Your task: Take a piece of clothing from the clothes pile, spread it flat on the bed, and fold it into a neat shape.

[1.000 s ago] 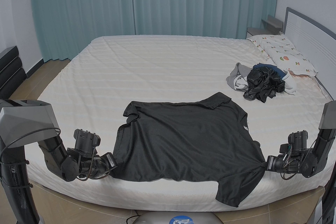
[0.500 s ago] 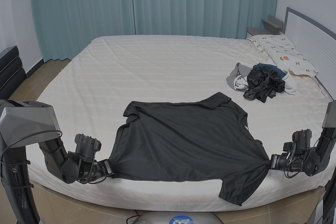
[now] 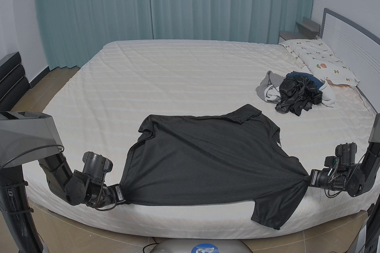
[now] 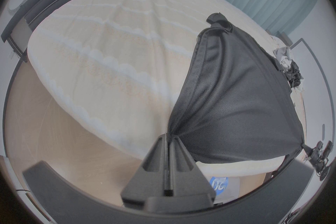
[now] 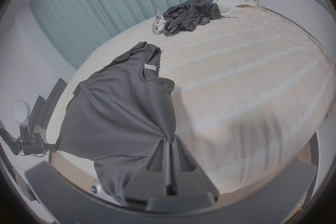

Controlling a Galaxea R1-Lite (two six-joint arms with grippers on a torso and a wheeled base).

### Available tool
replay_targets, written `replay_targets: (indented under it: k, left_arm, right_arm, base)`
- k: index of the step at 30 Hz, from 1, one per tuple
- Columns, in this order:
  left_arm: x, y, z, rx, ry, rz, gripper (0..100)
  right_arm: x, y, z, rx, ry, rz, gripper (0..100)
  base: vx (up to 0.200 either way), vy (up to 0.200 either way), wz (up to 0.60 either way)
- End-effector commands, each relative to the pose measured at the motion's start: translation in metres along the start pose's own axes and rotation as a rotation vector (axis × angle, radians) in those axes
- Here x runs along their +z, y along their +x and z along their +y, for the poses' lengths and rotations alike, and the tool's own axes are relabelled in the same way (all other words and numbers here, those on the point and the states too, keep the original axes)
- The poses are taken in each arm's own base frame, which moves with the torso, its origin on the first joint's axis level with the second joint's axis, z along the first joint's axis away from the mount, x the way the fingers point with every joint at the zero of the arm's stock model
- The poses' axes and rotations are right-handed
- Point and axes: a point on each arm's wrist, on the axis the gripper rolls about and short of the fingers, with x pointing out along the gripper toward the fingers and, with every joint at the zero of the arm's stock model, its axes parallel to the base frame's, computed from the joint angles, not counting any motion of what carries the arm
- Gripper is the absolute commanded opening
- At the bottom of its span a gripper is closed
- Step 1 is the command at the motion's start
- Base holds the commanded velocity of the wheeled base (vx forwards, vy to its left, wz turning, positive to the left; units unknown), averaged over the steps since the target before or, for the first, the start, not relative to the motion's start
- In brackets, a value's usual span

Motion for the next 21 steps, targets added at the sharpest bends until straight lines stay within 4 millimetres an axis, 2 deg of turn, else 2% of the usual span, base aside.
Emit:
replay_targets:
  k: [1,11,12,20,21]
  left_arm:
    - [0.004,-0.003,-0.003,-0.011,0.002,-0.015,0]
    - [-0.002,-0.001,0.0,0.006,0.01,0.013,0]
    - [-0.002,-0.001,0.0,0.006,0.01,0.014,100]
    - [0.0,-0.002,-0.001,0.014,0.008,0.022,100]
    - [0.001,-0.003,-0.001,0.011,0.008,0.021,100]
  right_arm:
    - [-0.009,0.012,-0.002,-0.001,0.002,0.037,0]
    - [-0.019,0.024,-0.003,-0.005,-0.004,0.063,0]
    - [-0.019,0.024,-0.003,-0.005,-0.004,0.063,0]
    - [-0.02,0.025,-0.004,-0.008,-0.002,0.07,0]
    - [-0.021,0.026,-0.005,-0.01,-0.003,0.074,100]
  base:
    - [0.0,0.0,0.0]
    - [0.0,0.0,0.0]
    - [0.0,0.0,0.0]
    - [0.0,0.0,0.0]
    - [0.0,0.0,0.0]
